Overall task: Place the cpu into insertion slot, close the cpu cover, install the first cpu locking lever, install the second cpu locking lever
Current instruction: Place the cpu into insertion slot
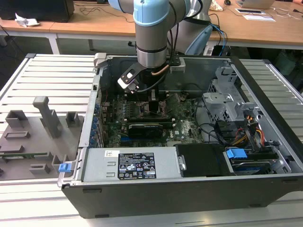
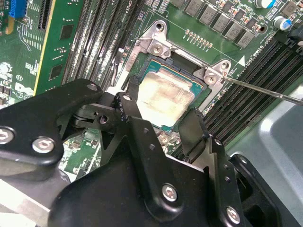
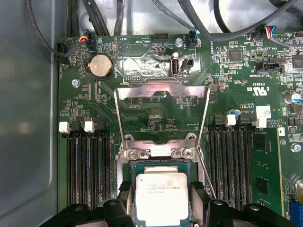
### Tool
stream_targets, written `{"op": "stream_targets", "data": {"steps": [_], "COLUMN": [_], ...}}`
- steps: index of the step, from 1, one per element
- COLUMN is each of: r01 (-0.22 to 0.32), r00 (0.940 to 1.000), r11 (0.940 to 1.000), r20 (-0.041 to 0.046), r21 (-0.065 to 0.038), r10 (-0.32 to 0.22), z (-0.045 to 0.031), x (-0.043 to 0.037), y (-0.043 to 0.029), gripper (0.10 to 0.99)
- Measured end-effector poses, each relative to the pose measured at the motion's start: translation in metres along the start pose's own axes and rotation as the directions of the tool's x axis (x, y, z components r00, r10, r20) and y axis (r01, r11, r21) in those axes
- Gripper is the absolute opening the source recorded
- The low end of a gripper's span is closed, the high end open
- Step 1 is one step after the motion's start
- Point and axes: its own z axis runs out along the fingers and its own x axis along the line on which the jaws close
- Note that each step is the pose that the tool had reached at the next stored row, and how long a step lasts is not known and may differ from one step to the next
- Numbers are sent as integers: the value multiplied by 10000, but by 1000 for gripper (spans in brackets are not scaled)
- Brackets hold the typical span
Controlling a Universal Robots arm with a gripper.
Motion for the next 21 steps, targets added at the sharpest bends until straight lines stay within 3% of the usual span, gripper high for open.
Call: {"op": "stream_targets", "data": {"steps": [3,8,12,14,15,16,18,21], "r01": [0,1,-1,0,1,1,0,0], "r00": [10000,10000,10000,10000,10000,10000,10000,10000], "r11": [10000,10000,9999,9999,9999,9999,9999,9999], "r20": [0,3,5,4,4,3,3,2], "r21": [0,71,131,134,135,134,134,134], "r10": [0,-1,1,0,-1,-1,0,0], "z": [-12,-109,-131,-136,-141,-146,-150,-155], "x": [0,0,1,0,0,0,0,1], "y": [2,14,20,20,21,21,22,22], "gripper": [604,592,400,400,337,216,106,106]}}
